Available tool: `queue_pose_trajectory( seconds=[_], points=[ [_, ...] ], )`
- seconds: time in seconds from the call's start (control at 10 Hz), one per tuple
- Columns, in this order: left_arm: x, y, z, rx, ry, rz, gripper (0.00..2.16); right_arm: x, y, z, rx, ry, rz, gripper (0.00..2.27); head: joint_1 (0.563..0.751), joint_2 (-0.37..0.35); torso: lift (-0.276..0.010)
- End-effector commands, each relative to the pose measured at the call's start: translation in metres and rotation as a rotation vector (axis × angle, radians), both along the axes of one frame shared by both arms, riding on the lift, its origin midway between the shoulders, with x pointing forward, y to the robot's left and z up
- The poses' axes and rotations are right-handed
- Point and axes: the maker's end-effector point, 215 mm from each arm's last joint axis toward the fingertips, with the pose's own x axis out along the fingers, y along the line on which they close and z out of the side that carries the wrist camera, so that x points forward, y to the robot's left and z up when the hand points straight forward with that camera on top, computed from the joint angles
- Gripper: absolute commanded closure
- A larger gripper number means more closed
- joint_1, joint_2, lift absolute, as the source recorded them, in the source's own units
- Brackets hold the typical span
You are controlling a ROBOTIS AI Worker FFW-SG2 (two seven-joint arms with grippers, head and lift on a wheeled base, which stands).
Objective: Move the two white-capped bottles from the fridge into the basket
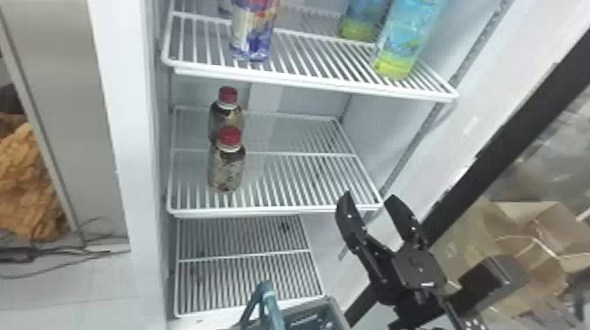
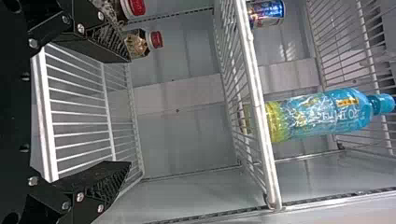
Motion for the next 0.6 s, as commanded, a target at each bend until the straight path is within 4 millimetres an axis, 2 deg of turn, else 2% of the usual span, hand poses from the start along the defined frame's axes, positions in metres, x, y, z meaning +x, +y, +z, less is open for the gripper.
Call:
queue_pose_trajectory(
  seconds=[0.0, 0.5],
  points=[
    [-0.0002, 0.0003, 0.0001, 0.000, 0.000, -0.001, 1.12, 0.0006, 0.0003, 0.0019, 0.000, -0.008, 0.000, 0.29, 0.695, -0.350, -0.260],
    [0.0008, 0.0015, -0.0005, -0.001, 0.004, 0.006, 1.12, -0.0002, 0.0015, 0.0039, -0.002, -0.017, 0.002, 0.29, 0.695, -0.350, -0.260]
  ],
)
